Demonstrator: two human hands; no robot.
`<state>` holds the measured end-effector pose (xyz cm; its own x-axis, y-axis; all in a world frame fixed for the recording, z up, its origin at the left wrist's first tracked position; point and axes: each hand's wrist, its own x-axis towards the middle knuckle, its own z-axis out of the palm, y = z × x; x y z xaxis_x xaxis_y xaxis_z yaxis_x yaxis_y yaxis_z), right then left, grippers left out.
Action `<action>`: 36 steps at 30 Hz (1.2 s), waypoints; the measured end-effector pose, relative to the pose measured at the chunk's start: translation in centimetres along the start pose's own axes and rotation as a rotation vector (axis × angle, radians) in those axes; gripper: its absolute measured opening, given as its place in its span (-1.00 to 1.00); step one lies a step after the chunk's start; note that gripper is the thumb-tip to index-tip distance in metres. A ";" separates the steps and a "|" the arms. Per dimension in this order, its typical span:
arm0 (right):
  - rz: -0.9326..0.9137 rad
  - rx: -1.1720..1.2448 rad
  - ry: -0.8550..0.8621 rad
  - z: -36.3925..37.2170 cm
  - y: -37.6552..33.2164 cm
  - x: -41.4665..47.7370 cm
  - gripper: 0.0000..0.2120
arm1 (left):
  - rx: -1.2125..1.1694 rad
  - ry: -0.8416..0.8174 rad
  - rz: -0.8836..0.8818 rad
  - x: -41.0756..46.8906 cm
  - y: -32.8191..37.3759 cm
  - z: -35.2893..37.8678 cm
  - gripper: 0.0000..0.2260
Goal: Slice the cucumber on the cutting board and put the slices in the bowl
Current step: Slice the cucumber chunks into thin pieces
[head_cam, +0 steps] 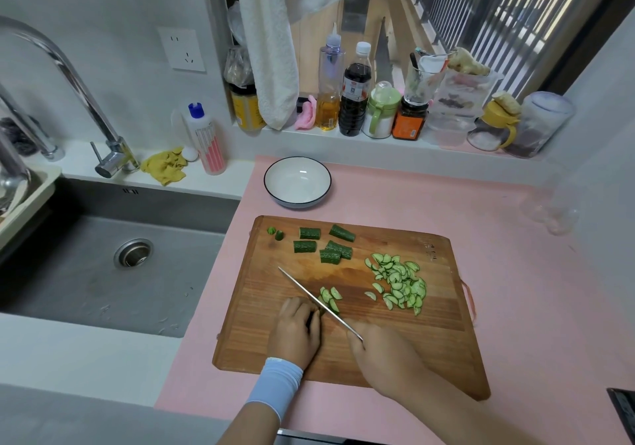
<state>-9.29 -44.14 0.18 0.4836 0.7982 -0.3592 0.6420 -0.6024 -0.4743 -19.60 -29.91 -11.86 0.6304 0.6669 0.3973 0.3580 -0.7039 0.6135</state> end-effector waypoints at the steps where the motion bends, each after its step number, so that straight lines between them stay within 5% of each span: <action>1: 0.000 -0.011 -0.004 0.2 -0.2 0.4 -0.71 | 0.005 0.002 0.004 0.0 0.0 0.0 -0.96; 19: -0.012 0.020 0.049 0.6 -0.2 -0.2 -0.78 | 0.023 0.038 -0.015 0.1 0.4 -0.2 -0.92; 33: 0.000 0.038 -0.013 -0.4 0.2 -1.3 -0.51 | 0.013 0.026 -0.035 0.2 0.3 -0.2 -0.87; 36: 0.034 0.035 -0.023 0.1 -0.2 0.2 -0.65 | 0.013 0.026 -0.029 0.1 0.3 -0.2 -0.89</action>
<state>-9.37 -43.89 0.15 0.4905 0.7773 -0.3939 0.6043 -0.6291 -0.4889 -19.55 -30.02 -11.50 0.6012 0.6933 0.3973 0.3848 -0.6869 0.6165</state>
